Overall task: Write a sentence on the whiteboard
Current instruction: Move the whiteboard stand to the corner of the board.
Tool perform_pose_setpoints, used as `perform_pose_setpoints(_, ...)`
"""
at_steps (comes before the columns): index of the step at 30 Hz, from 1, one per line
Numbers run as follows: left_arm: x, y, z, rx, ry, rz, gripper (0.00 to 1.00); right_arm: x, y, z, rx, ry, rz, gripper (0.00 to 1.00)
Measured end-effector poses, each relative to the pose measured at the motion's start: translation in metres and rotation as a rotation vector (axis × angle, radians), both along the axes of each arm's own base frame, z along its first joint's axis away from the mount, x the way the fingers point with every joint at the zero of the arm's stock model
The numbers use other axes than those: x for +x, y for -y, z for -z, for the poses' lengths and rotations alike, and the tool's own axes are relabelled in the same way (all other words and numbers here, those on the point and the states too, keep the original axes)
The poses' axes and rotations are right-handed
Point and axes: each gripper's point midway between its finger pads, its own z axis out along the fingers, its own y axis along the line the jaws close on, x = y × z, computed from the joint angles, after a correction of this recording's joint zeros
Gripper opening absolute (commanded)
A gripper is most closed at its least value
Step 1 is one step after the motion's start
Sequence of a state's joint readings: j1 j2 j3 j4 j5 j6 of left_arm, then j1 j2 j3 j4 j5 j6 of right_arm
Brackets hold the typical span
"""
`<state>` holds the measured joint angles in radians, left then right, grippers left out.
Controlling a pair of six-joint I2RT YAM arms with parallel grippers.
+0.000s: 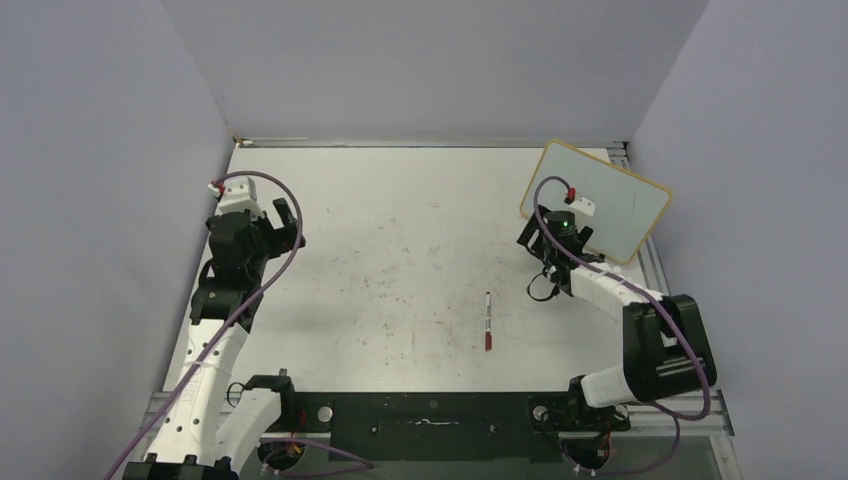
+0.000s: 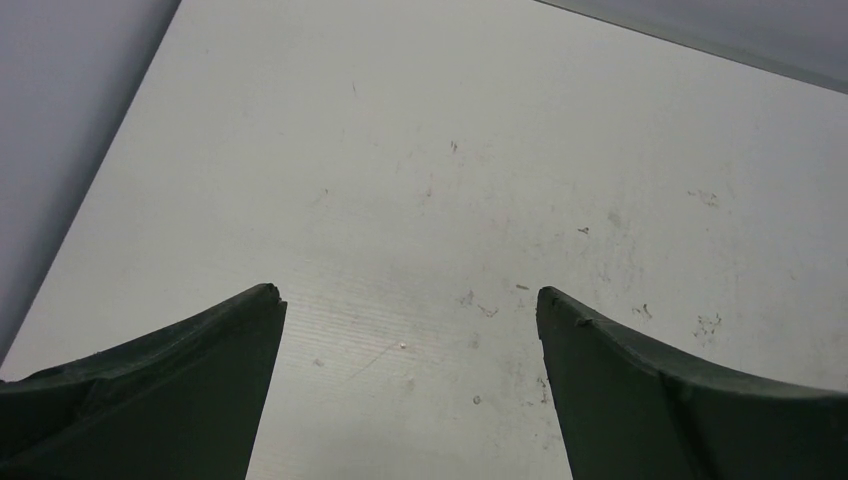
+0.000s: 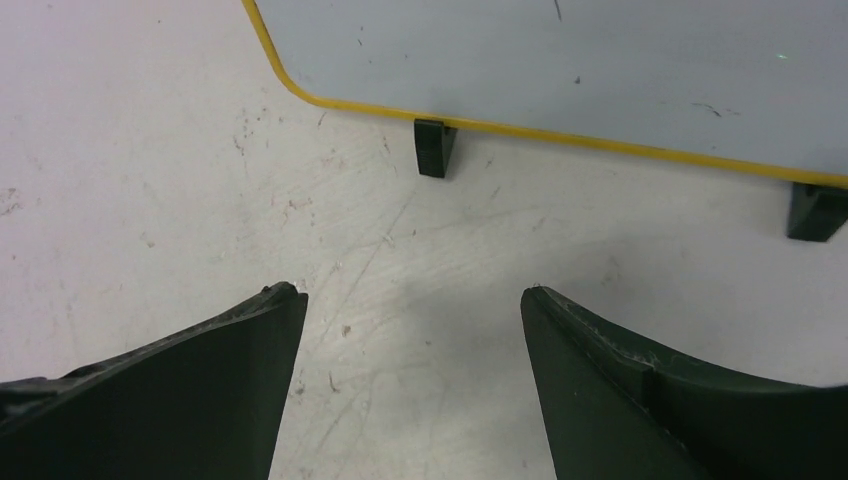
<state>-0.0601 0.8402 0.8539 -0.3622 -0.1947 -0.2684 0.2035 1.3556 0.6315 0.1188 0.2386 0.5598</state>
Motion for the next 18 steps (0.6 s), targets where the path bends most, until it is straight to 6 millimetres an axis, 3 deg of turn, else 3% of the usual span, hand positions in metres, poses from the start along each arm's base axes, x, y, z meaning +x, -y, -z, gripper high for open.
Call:
perform_pose_setpoints(3,-0.002,0.006,0.012,-0.012,-0.022,0.034,0.96,0.019,-0.004,0.012,-0.010,-0.041,-0.001,0.71)
perform_pose_setpoints(7,-0.002,0.011,0.013,-0.022,-0.023,0.060,0.96,0.043,-0.007,0.023,-0.025,-0.063,0.002,0.67)
perform_pose_setpoints(18,-0.001,0.018,0.011,-0.041,-0.015,0.096,0.96,0.060,0.007,0.050,-0.103,-0.115,0.065,0.55)
